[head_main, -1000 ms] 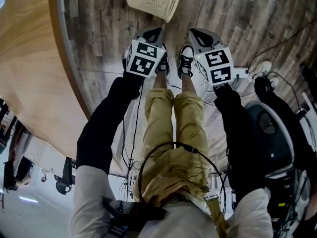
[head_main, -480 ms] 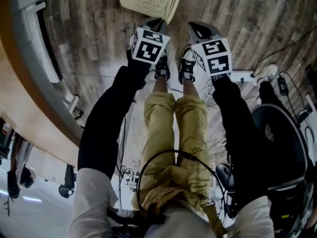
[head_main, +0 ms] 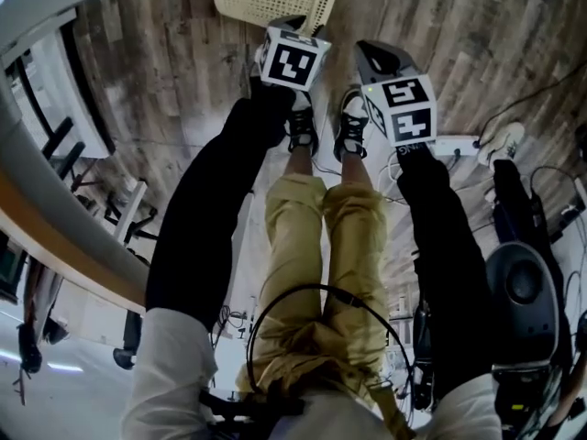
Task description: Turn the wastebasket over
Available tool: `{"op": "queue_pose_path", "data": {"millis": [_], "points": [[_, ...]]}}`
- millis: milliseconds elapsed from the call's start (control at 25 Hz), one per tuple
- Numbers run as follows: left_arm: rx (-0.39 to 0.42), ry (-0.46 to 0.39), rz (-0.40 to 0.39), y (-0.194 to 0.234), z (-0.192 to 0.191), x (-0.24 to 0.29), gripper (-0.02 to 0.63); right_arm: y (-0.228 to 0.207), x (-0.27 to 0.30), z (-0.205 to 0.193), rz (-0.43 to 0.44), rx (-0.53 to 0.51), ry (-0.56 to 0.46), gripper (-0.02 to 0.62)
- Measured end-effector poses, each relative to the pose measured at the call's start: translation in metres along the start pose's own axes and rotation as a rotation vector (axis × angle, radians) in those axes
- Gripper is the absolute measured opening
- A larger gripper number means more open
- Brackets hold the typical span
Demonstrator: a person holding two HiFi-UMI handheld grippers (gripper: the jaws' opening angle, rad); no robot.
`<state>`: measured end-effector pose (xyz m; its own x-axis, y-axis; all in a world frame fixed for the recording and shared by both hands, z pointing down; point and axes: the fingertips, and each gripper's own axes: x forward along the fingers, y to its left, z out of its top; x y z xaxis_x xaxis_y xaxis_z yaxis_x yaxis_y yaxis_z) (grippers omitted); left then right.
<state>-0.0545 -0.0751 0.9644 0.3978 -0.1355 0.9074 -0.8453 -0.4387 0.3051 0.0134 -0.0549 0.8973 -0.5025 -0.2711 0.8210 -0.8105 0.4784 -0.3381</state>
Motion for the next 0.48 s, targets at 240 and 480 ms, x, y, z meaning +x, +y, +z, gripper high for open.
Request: {"op": "queue_pose_path", "data": {"millis": [240,480], "points": [[-0.017,0.058,0.021,0.008,-0.014,0.027,0.132,-0.004,0.003,-0.009,-0.004,0.007,0.003,0.02],[-0.029,0.045,0.015,0.016,-0.001,0.022,0.067,-0.007,0.002,-0.011,-0.017,0.02,-0.01,0.02]]}}
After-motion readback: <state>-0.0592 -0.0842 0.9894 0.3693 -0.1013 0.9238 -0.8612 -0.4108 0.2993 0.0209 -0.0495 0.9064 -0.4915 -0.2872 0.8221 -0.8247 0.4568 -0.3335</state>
